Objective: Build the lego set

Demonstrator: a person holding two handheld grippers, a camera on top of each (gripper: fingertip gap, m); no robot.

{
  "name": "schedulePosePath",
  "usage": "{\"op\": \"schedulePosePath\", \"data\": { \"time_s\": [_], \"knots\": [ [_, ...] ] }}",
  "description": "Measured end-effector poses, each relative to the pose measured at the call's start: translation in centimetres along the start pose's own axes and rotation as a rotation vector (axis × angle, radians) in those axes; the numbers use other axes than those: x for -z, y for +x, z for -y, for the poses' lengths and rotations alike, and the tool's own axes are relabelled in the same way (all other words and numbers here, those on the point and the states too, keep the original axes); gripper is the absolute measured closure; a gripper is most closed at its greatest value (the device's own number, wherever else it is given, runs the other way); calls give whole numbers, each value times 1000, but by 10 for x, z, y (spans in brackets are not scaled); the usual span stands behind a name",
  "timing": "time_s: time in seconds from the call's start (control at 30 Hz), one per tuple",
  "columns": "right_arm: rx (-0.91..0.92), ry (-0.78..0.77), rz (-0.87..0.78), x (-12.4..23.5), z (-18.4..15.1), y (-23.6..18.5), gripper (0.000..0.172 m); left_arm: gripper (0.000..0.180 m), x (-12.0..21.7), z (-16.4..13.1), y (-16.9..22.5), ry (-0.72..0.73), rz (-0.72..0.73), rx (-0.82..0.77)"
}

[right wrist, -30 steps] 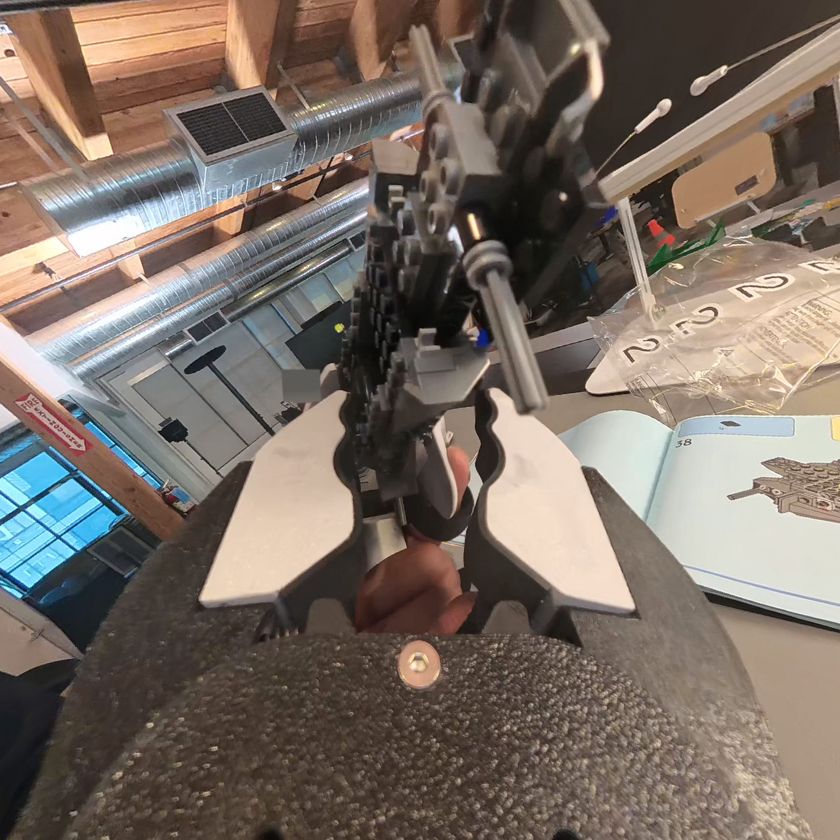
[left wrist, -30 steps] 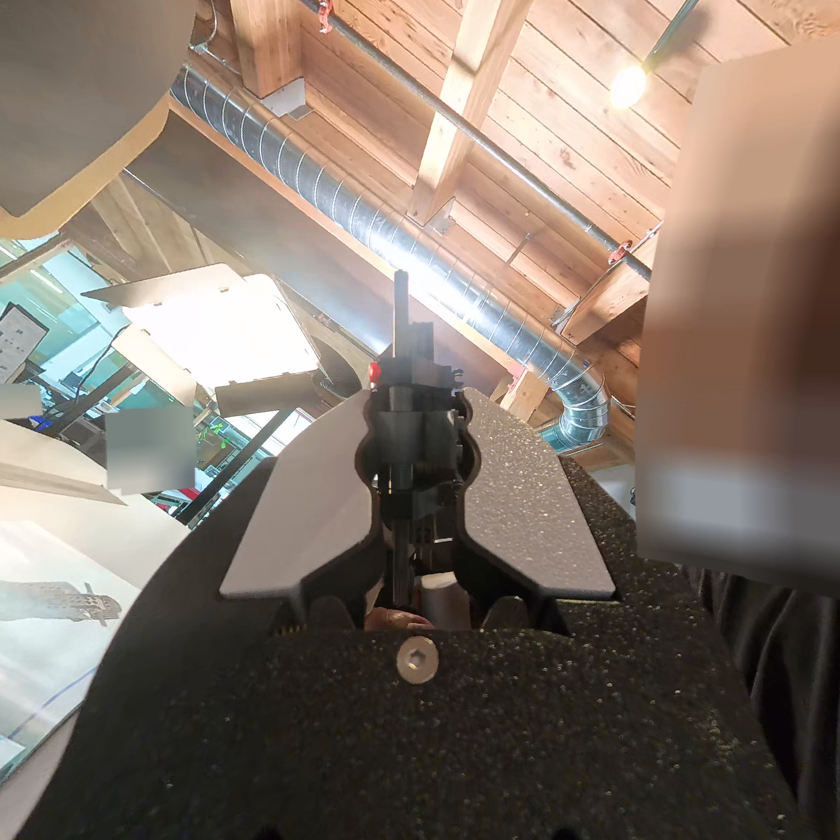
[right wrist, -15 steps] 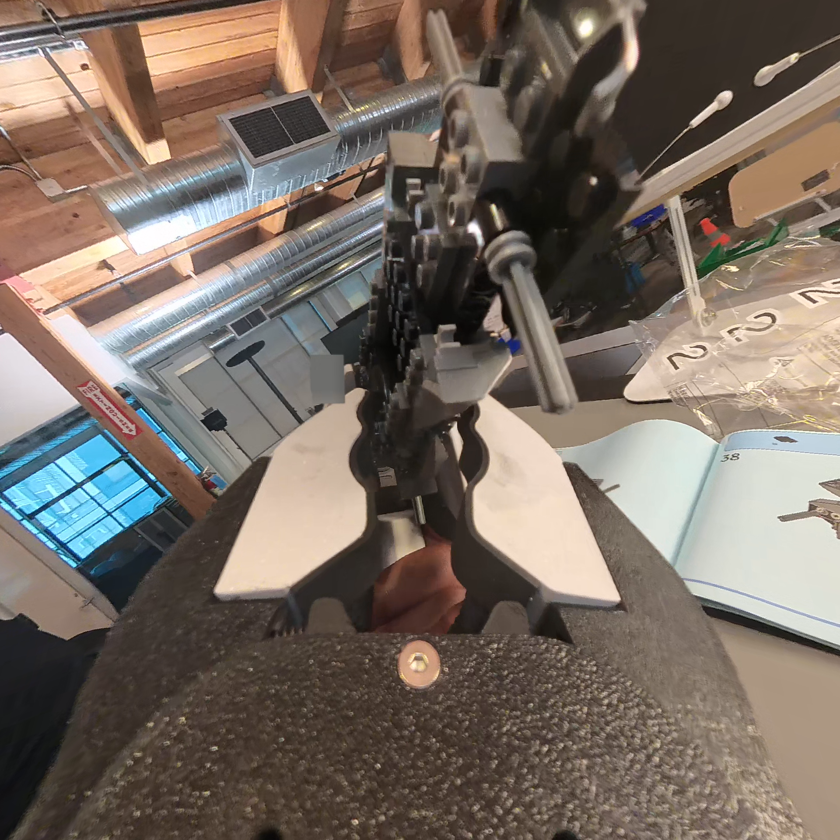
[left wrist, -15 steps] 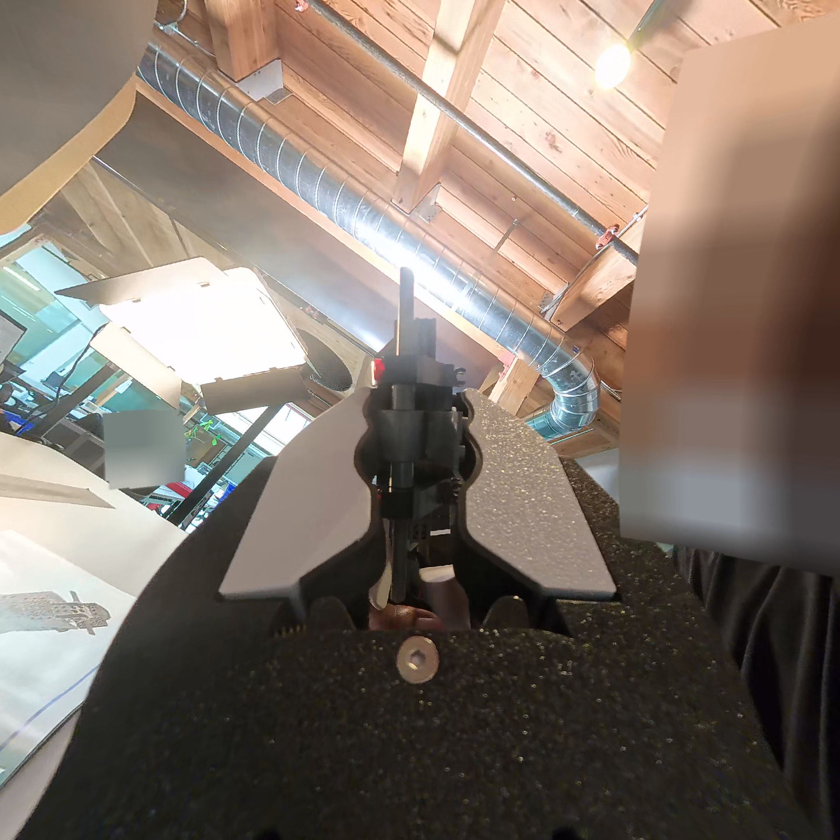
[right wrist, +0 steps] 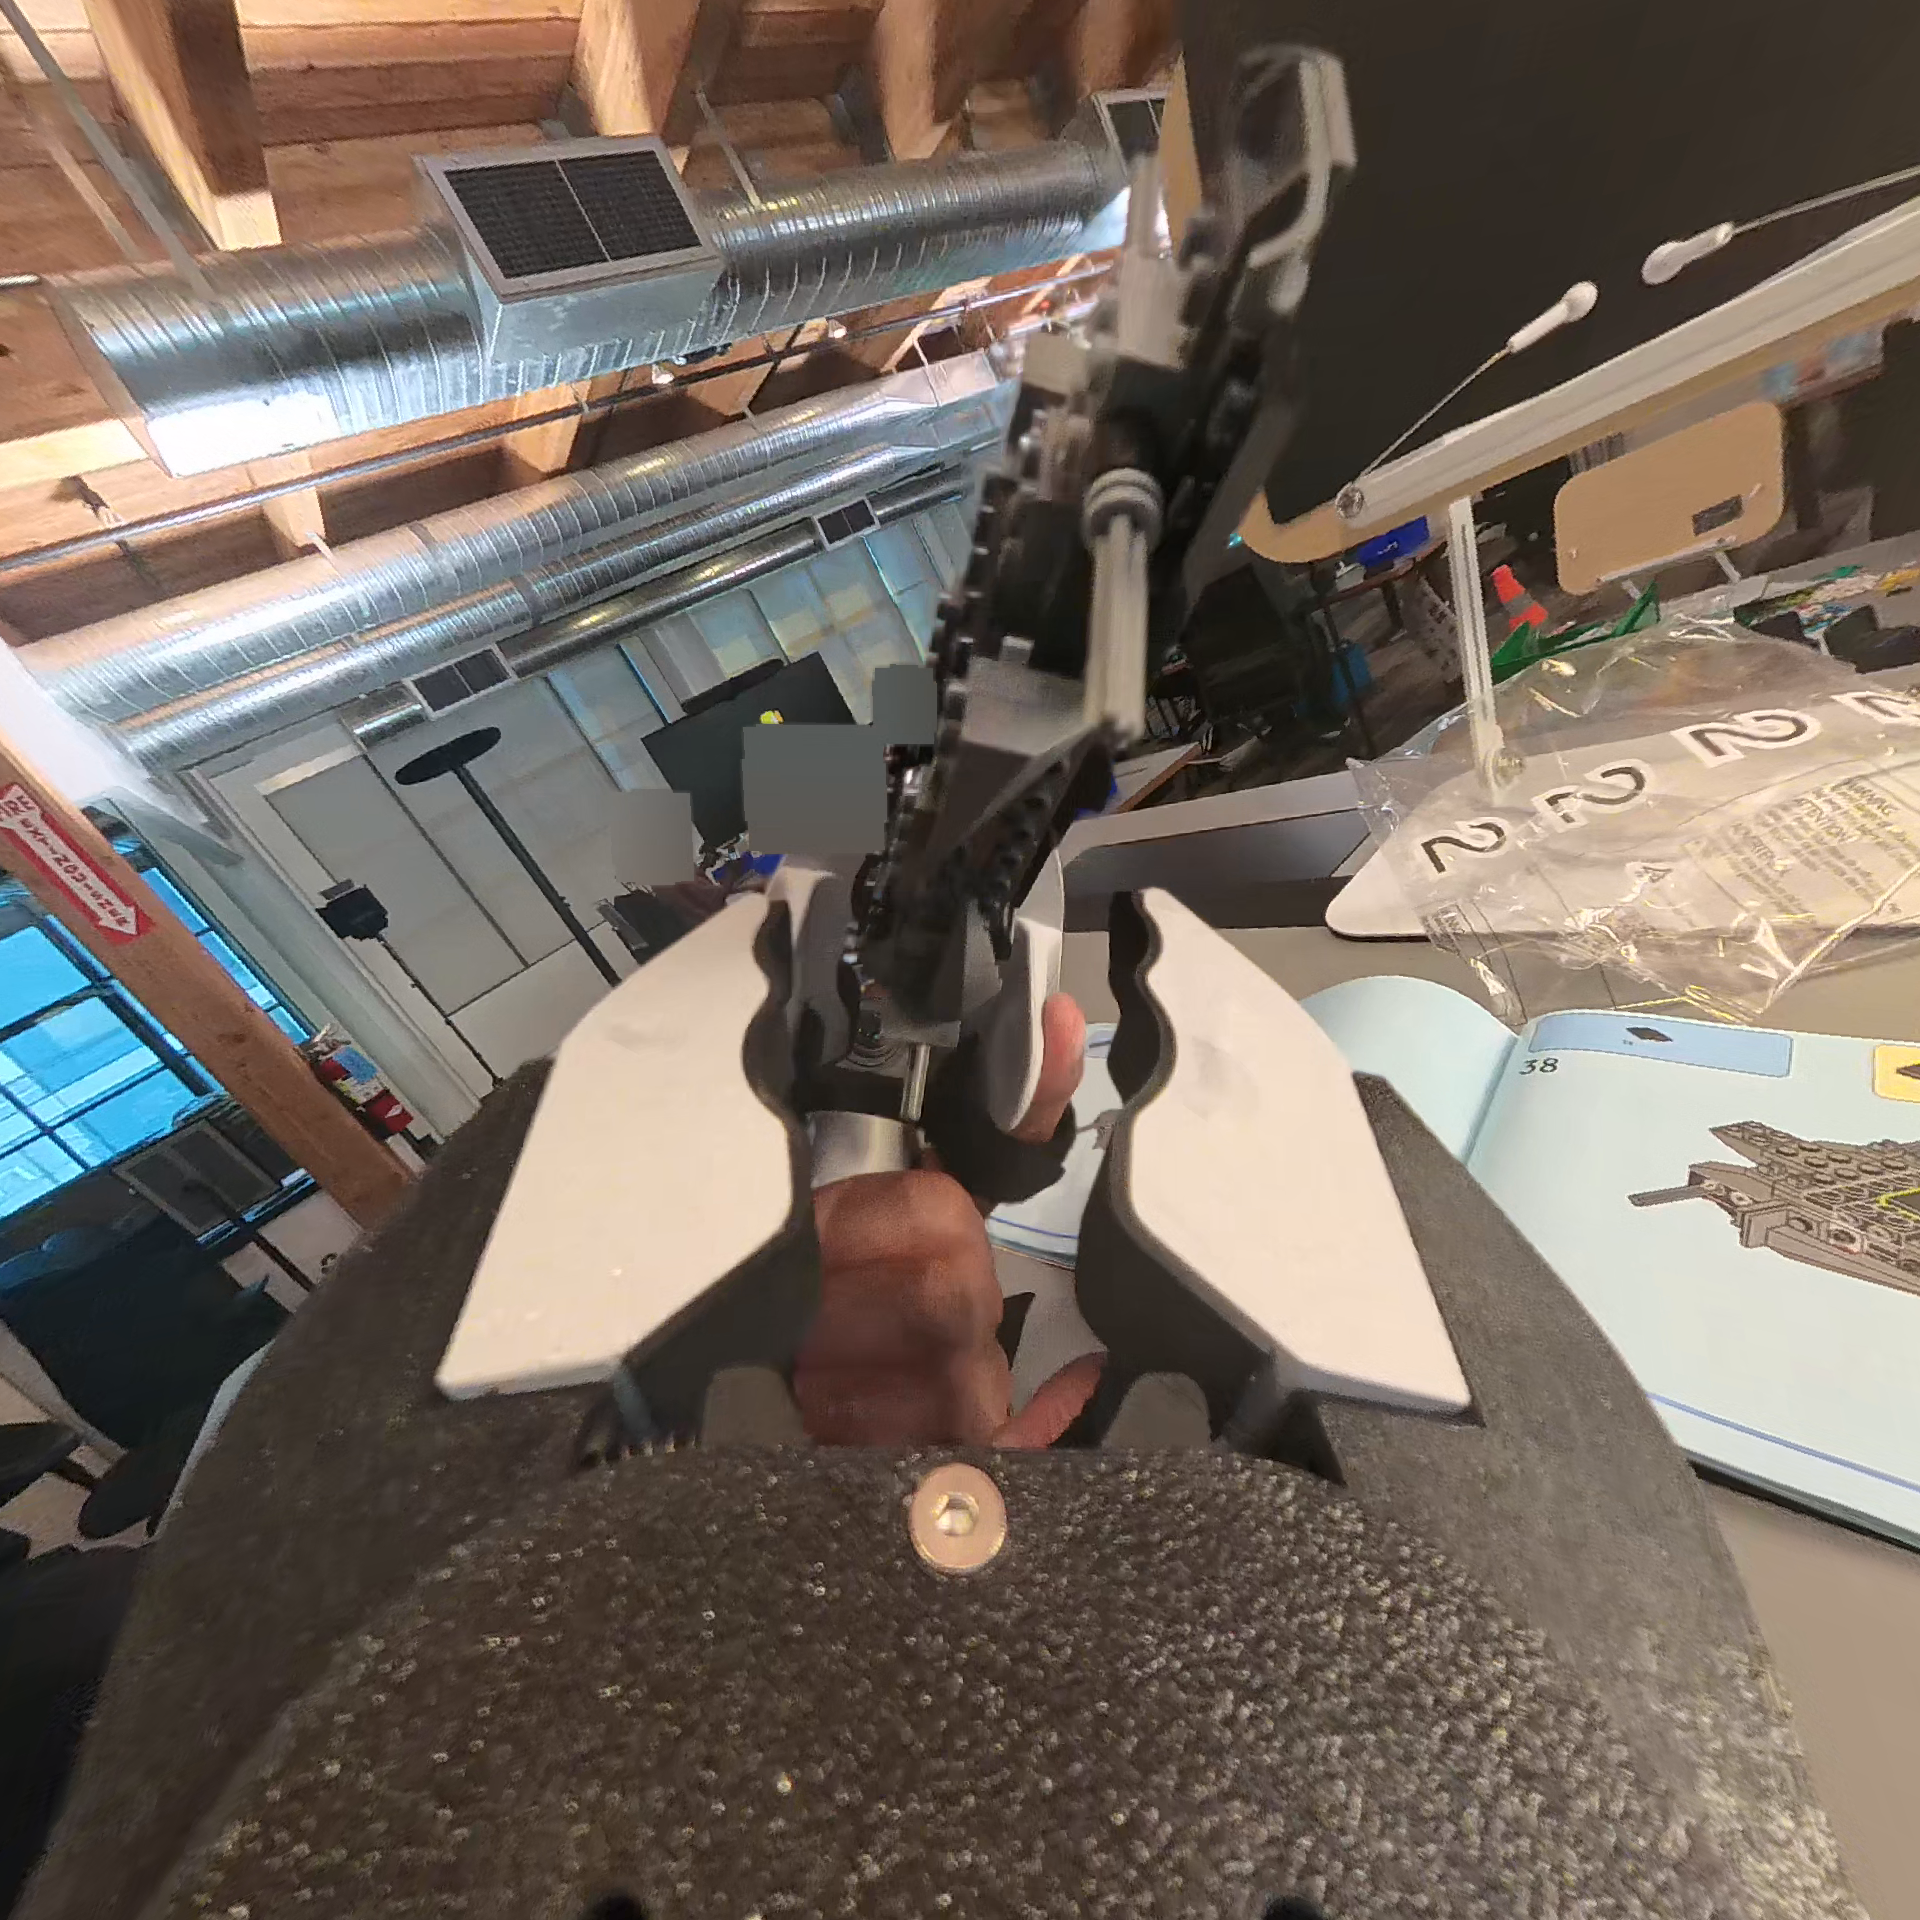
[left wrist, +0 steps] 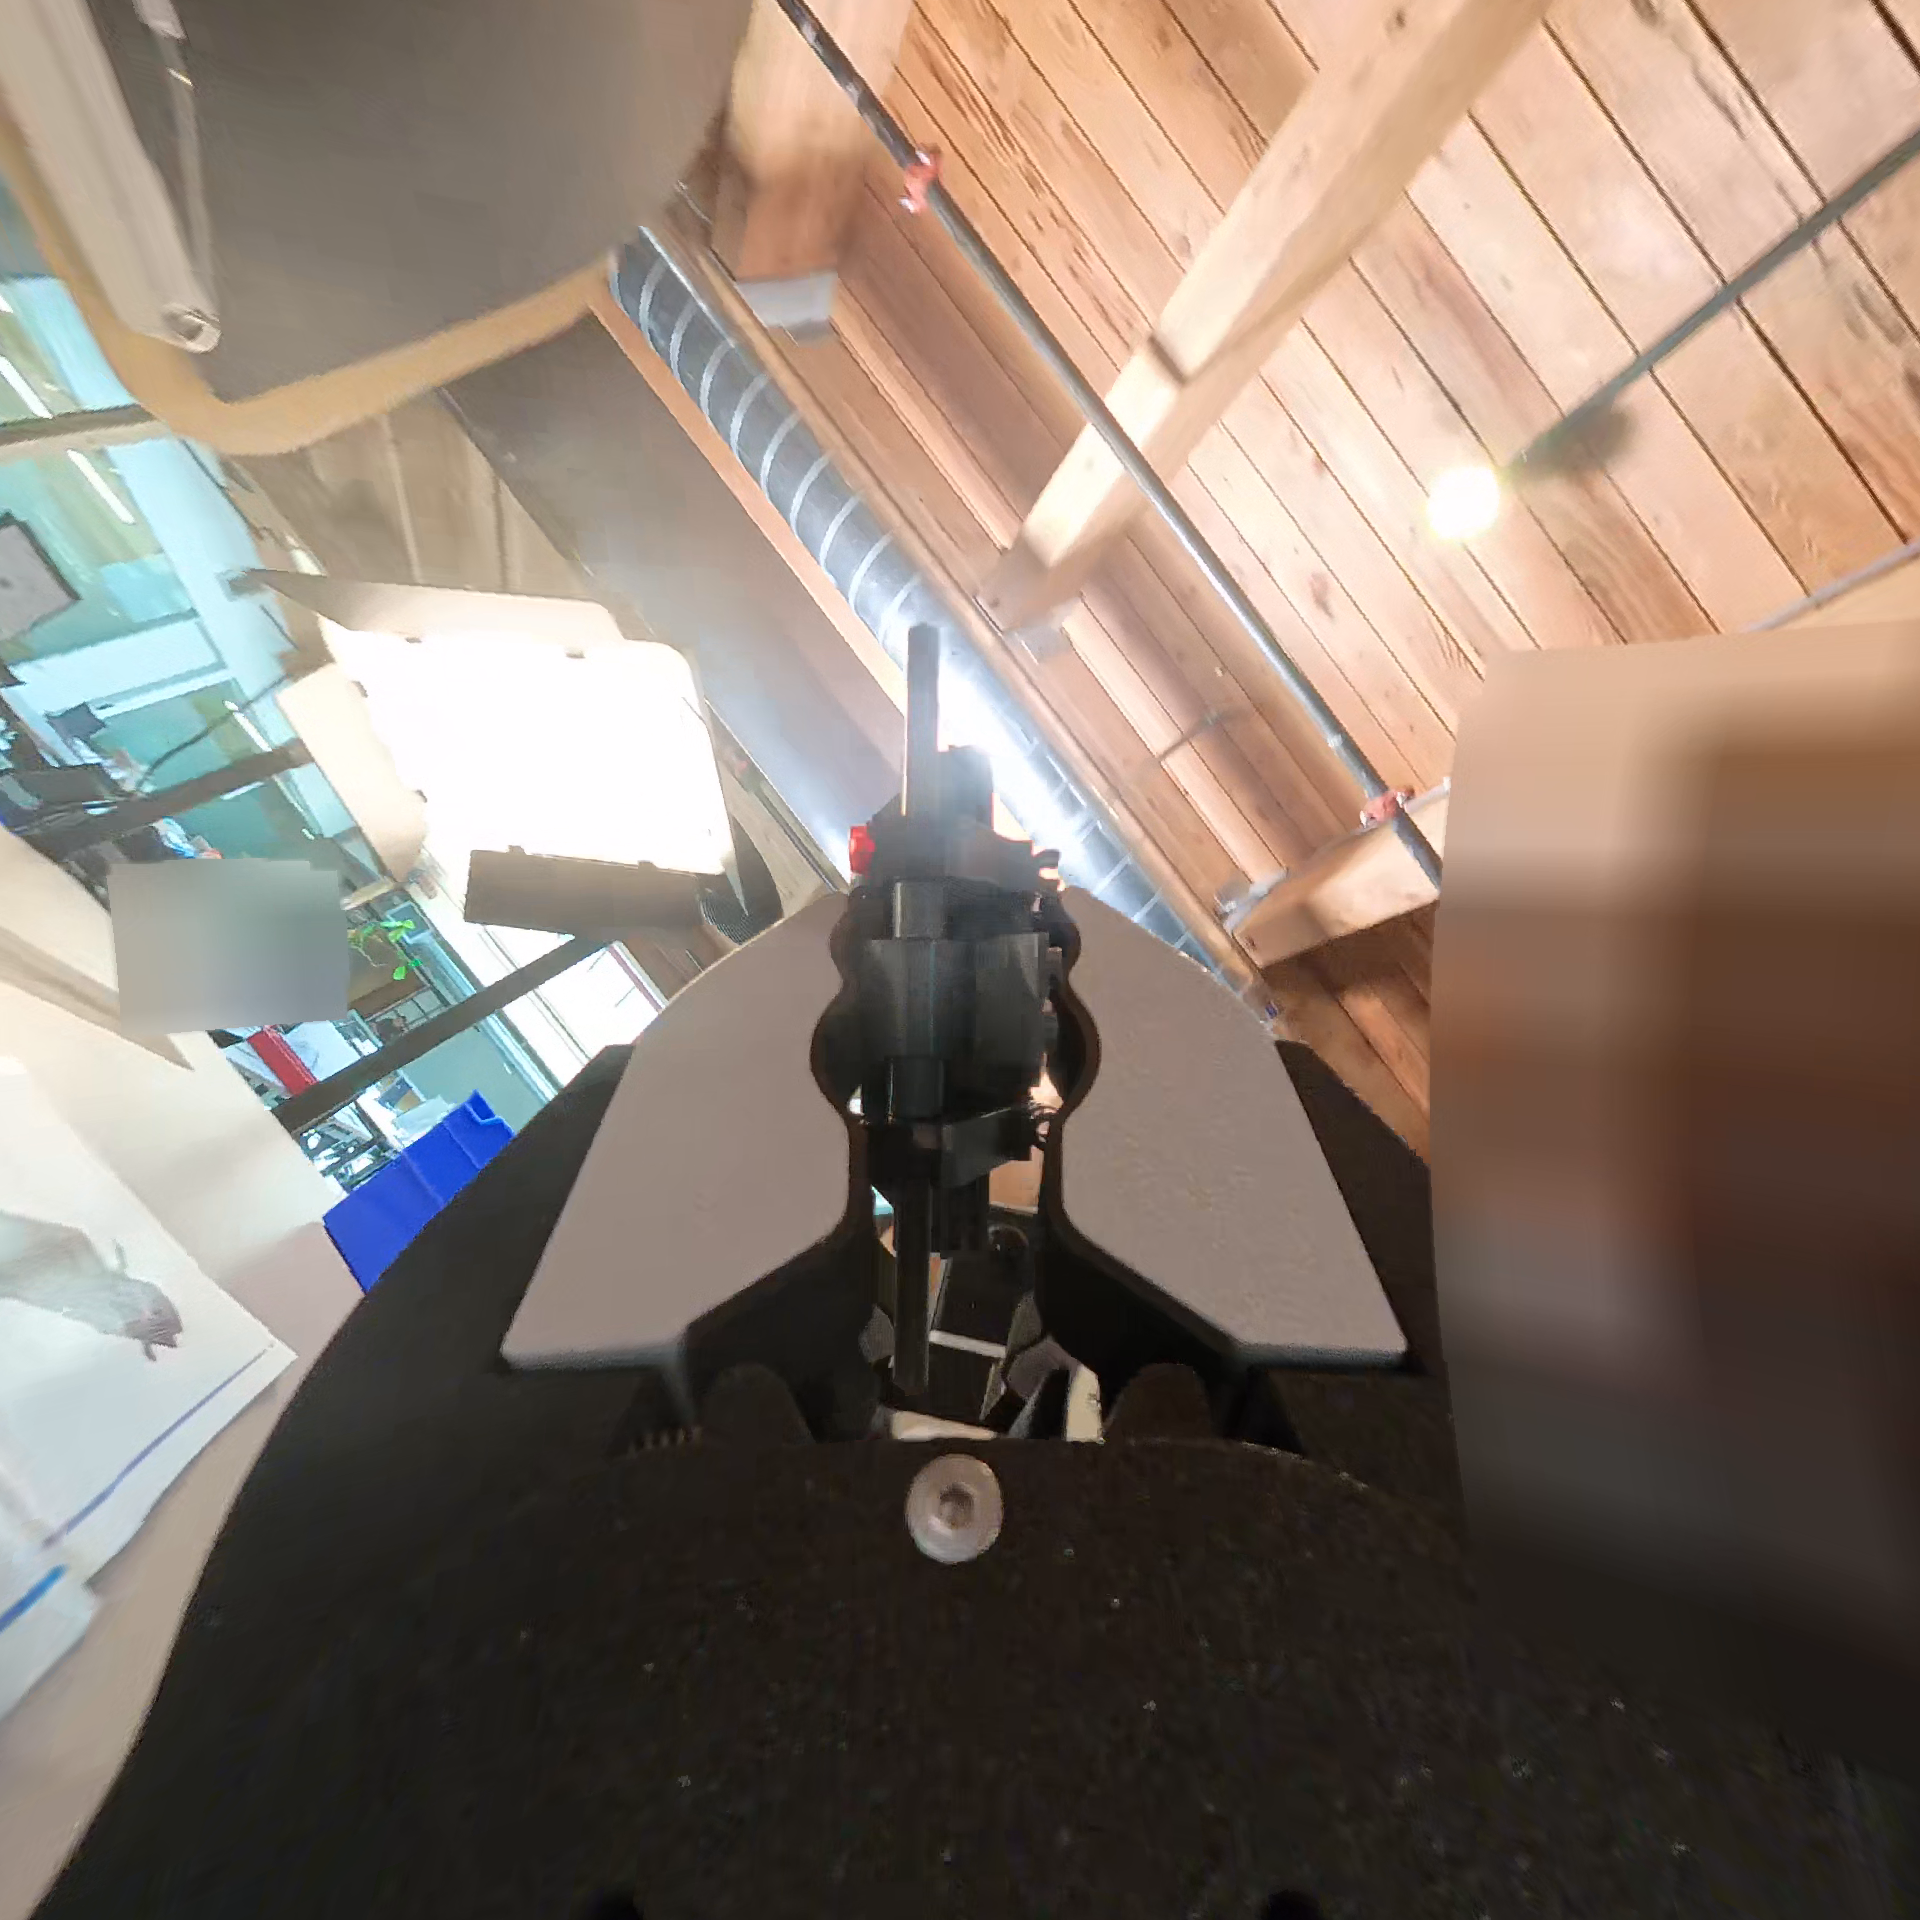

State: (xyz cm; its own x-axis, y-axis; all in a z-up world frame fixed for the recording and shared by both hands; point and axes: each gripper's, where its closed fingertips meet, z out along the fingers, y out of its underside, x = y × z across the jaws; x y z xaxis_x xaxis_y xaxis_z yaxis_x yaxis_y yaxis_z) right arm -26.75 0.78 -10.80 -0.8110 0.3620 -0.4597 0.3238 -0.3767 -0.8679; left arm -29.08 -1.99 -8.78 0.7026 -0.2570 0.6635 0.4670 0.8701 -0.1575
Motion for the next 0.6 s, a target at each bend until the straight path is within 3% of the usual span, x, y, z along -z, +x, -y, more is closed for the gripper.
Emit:
{"op": "schedulePosePath", "data": {
  "time_s": [0.33,0.6],
  "knots": [
    [116,-6,-53,-1,-19,9,118,149,14,44,-2,139,23,150],
    [165,-21,-73,-3,-26,9,119,149,18,50,-11,172,71,209]
  ]
}}
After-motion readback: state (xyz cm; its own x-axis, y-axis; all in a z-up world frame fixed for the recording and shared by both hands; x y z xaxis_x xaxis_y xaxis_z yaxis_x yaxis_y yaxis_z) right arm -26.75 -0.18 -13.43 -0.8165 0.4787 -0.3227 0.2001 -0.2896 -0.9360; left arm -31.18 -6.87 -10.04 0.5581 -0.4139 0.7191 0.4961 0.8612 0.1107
